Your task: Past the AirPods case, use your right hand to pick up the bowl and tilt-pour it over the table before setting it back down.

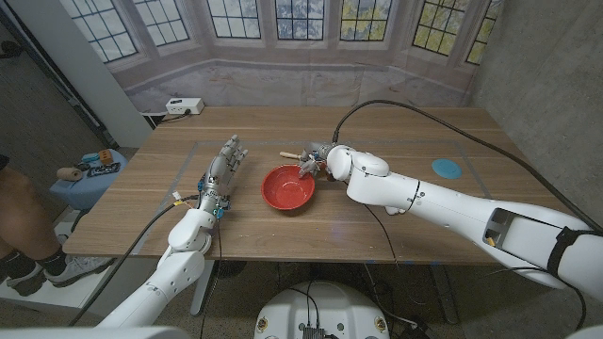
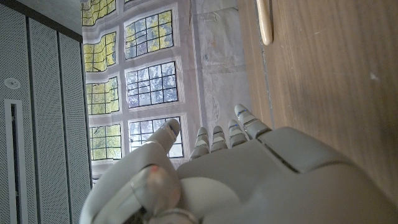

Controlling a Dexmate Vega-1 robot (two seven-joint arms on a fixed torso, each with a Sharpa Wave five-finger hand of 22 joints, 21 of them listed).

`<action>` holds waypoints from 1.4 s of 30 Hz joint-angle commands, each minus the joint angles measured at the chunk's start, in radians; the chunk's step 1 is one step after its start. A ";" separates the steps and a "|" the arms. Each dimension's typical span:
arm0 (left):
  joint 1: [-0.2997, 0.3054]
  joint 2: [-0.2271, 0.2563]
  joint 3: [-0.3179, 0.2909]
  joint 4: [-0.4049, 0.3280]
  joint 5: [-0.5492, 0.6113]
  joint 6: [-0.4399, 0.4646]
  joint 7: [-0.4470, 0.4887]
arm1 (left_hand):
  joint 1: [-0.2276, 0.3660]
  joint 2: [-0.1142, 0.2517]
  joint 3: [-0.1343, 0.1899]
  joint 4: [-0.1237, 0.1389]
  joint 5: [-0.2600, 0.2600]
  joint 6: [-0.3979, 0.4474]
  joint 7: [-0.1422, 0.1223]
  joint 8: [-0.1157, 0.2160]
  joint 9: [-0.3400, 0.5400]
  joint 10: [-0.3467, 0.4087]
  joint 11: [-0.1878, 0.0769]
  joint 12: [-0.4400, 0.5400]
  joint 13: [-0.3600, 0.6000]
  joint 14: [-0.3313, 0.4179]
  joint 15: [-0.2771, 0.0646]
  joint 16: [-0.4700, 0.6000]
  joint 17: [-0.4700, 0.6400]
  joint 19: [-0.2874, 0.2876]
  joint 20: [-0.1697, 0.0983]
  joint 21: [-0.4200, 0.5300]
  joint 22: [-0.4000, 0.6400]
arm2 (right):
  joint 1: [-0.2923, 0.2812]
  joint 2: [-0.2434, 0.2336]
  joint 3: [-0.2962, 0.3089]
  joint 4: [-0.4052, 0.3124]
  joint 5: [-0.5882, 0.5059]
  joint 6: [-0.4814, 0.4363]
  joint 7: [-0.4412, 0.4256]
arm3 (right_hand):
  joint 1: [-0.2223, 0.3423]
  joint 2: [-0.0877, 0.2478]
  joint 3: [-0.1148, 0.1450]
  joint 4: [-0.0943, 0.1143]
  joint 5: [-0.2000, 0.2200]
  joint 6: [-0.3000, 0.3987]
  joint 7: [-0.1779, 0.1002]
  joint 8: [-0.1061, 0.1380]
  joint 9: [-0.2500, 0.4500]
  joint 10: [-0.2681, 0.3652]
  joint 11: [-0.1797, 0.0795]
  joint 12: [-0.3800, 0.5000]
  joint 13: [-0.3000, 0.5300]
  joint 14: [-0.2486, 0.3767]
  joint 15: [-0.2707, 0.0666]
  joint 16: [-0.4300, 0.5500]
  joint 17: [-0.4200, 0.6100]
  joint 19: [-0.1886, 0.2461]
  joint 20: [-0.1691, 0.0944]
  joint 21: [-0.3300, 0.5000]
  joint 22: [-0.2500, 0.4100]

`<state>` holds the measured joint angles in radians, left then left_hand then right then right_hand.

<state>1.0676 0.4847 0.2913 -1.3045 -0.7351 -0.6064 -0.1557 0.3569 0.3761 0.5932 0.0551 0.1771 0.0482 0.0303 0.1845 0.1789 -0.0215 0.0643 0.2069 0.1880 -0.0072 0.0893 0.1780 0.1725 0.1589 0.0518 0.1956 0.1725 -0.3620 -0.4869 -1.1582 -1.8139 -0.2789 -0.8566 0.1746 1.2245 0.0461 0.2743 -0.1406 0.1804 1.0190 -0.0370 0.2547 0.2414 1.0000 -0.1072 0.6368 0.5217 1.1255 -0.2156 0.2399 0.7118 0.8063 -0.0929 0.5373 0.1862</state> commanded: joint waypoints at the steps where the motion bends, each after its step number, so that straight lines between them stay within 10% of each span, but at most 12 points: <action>1: 0.003 0.004 0.001 -0.006 0.000 0.003 -0.004 | -0.256 -0.247 0.009 0.000 0.006 0.009 -0.001 0.002 0.002 0.002 0.002 -0.001 0.004 0.005 0.004 0.001 0.000 0.004 0.007 0.000 0.003 | -0.011 -0.009 -0.001 -0.016 0.001 0.001 -0.004 | -0.031 -0.013 -0.012 0.006 -0.001 -0.016 0.001 -0.009 0.002 -0.021 0.003 -0.015 -0.011 -0.007 0.002 -0.007 -0.006 -0.010 0.002 0.000 0.000; 20: 0.016 0.024 -0.005 -0.027 -0.003 0.017 -0.007 | -0.253 -0.248 0.012 -0.005 0.006 0.008 -0.001 0.001 0.002 0.001 0.001 -0.001 0.004 0.004 0.005 0.000 -0.001 0.004 0.008 0.000 0.003 | -0.017 -0.006 -0.003 -0.013 0.007 0.005 -0.004 | -0.064 -0.030 -0.024 0.003 0.000 -0.108 0.019 -0.052 -0.004 -0.130 0.036 -0.100 -0.060 -0.093 0.027 -0.058 -0.062 -0.054 0.029 -0.015 -0.001; 42: 0.019 0.057 -0.012 -0.050 -0.018 0.051 -0.028 | -0.245 -0.248 0.017 -0.015 0.005 0.003 -0.003 0.000 0.002 -0.001 0.000 -0.002 0.004 0.002 0.005 -0.001 -0.002 0.003 0.011 0.000 0.003 | -0.028 0.000 0.002 -0.038 0.021 -0.028 -0.020 | -0.106 -0.054 -0.006 -0.004 0.008 -0.248 0.056 -0.069 -0.016 -0.306 0.136 -0.257 -0.135 -0.267 0.119 -0.068 -0.239 -0.126 0.066 -0.052 -0.004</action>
<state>1.0869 0.5245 0.2835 -1.3439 -0.7434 -0.5754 -0.1704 0.3574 0.3755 0.6043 0.0439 0.1770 0.0482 0.0303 0.1845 0.1789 -0.0215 0.0642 0.2069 0.1880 -0.0072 0.0893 0.1780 0.1675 0.1589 0.0518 0.1956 0.1725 -0.3842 -0.4903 -1.1603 -1.8358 -0.2657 -0.8661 0.1649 1.1264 -0.0074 0.2595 -0.1449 0.1807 0.7849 0.0182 0.1917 0.2229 0.7008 0.0246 0.3851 0.3879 0.8675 -0.0970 0.1695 0.4784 0.6863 -0.0340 0.4908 0.1812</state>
